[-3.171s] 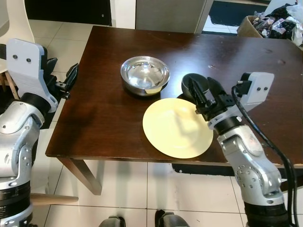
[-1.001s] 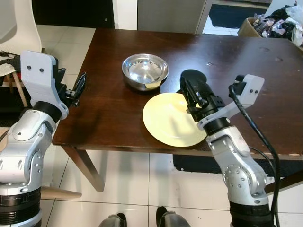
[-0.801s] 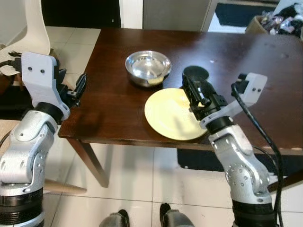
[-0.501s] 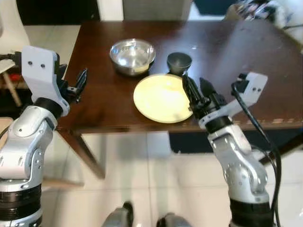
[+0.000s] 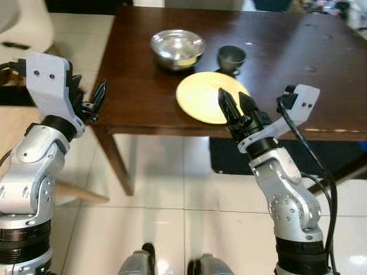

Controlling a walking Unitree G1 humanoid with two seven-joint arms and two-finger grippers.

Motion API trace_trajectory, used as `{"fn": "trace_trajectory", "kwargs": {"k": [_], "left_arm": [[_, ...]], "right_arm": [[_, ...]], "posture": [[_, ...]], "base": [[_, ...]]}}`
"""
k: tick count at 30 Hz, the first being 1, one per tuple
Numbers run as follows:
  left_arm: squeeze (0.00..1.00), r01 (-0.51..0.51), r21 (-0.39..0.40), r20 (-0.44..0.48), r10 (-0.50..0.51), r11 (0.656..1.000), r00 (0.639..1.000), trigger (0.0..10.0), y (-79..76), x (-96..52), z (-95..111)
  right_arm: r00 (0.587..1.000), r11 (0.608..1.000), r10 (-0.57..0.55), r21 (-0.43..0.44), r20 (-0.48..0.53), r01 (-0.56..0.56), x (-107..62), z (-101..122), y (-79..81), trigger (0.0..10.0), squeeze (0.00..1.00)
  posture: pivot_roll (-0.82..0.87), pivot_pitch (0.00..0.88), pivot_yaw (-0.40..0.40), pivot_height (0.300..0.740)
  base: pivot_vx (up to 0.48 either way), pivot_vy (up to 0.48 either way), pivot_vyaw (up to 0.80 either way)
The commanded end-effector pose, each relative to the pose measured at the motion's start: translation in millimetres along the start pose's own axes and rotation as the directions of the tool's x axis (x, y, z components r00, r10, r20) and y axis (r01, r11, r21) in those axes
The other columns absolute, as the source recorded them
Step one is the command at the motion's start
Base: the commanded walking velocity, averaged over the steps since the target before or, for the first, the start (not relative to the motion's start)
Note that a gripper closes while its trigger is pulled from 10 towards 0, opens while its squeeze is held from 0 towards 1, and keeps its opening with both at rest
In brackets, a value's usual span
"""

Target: Setting the table

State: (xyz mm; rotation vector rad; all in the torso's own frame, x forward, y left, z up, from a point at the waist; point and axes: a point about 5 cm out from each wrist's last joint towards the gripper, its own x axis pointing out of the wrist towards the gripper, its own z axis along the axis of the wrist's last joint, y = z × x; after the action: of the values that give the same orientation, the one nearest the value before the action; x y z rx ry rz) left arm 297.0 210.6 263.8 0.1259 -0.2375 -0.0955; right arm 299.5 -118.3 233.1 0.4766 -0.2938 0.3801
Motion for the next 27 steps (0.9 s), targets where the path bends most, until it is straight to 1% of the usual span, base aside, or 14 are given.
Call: {"fn": "trace_trajectory", "kwargs": {"k": [1, 11, 19, 27], "left_arm": [[0.0, 0.007, 0.007, -0.018, -0.007, 1.0, 1.0, 10.0, -1.7, -0.4, -2.5], [0.0, 0.02, 0.016, -0.011, -0.02, 1.0, 1.0, 10.0, -2.8, -1.8, -1.1], [0.0, 0.028, 0.011, -0.012, -0.028, 1.0, 1.0, 10.0, -4.9, -0.7, -1.2], [0.0, 0.035, 0.006, -0.014, -0.035, 0.999, 0.999, 10.0, -8.3, 0.0, -2.8]], "right_arm": [[1.0, 1.0, -0.016, 0.005, -0.01, 0.016, -2.9, -2.0, -4.6, 10.0, 0.0], [1.0, 1.0, -0.002, 0.019, -0.011, 0.002, -3.8, -7.8, 0.9, 10.0, 0.0], [1.0, 1.0, -0.005, 0.014, -0.006, 0.005, -3.8, -6.1, 0.1, 10.0, 0.0], [1.0, 1.0, -0.015, 0.006, -0.004, 0.016, -6.0, -4.0, -3.4, 10.0, 0.0]], "posture": [[-0.02, 0.123, 0.043, 0.74], [0.0, 0.086, 0.054, 0.74], [-0.01, 0.105, 0.053, 0.74], [-0.02, 0.103, 0.055, 0.74]], "base": [[-0.285, 0.0, 0.0], [-0.283, 0.0, 0.0], [-0.278, 0.0, 0.0], [-0.267, 0.0, 0.0]]}}
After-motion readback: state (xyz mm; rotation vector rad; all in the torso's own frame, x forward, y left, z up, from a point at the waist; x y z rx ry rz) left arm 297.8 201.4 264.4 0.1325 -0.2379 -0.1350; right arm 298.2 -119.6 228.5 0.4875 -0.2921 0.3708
